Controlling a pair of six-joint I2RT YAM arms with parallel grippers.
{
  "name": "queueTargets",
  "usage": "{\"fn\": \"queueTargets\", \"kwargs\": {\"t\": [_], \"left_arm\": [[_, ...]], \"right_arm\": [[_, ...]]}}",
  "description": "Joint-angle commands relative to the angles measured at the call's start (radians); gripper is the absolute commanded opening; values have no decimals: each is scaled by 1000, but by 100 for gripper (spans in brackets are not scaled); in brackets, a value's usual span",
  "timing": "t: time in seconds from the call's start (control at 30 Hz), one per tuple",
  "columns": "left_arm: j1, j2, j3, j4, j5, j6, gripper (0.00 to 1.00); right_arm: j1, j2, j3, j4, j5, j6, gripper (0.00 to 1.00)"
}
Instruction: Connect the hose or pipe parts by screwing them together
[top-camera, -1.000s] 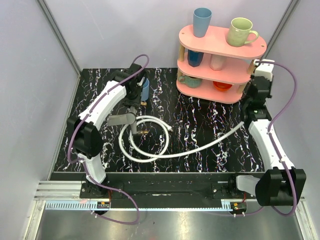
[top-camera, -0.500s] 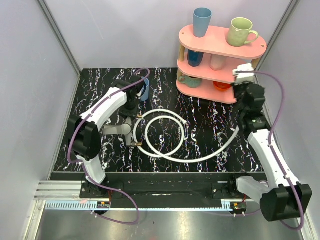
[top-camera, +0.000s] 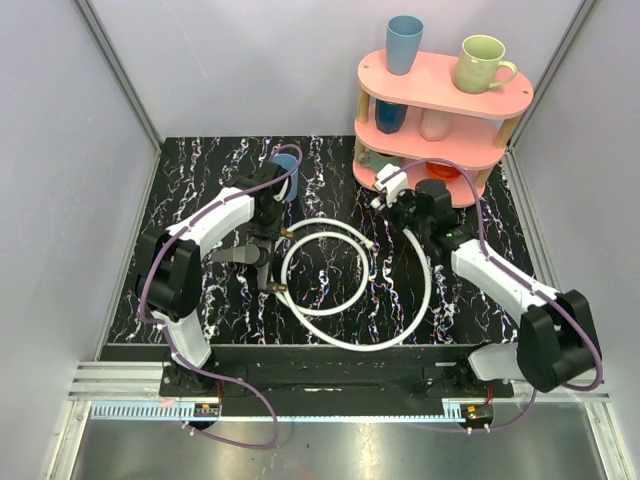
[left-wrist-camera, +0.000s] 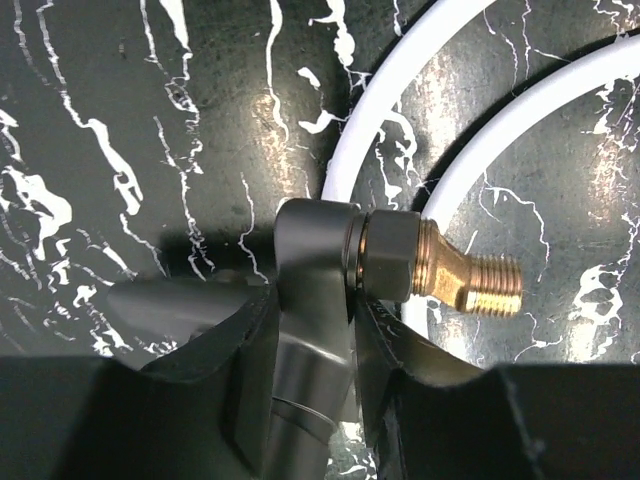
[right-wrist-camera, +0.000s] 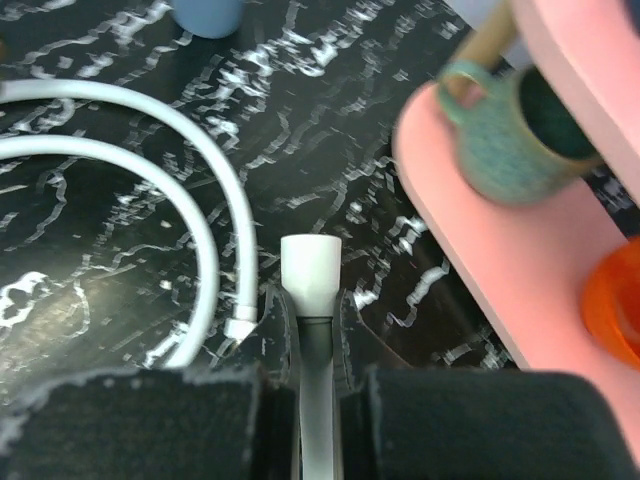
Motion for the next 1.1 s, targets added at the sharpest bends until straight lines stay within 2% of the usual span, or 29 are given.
{"fn": "queueTargets", "kwargs": {"t": [0.0, 0.1, 0.13, 0.2, 0.23, 0.43, 0.53, 0.7, 0.8, 1.07], "left_arm": [[-2, -67, -41, 100, 62, 31, 0], [-2, -58, -45, 110, 88, 41, 0], [-2, -56, -37, 107, 99, 46, 0], [-2, -61, -32, 100, 100, 44, 0], [-2, -64, -32, 103, 112, 38, 0], [-2, -67, -52, 116, 171, 18, 0], [-2, -67, -55, 119, 209, 14, 0], [1, -49, -48, 100, 215, 6, 0], [1, -46, -51, 96, 206, -5, 0], [4, -43, -54, 97, 202, -15, 0]], "right_arm": [[58, 35, -22, 250, -161, -16, 0], [97, 110, -39, 323, -220, -103, 0], [110, 127, -42, 334, -275, -192, 0], [149, 168, -47, 354, -291, -293, 0], [185, 182, -36, 353, -277, -370, 0], [285, 285, 76, 230, -228, -534, 0], [344, 322, 56, 247, -159, -635, 0], [394, 369, -13, 400, -92, -693, 0], [426, 421, -9, 452, 25, -734, 0], [471, 489, 37, 438, 94, -723, 0]]}}
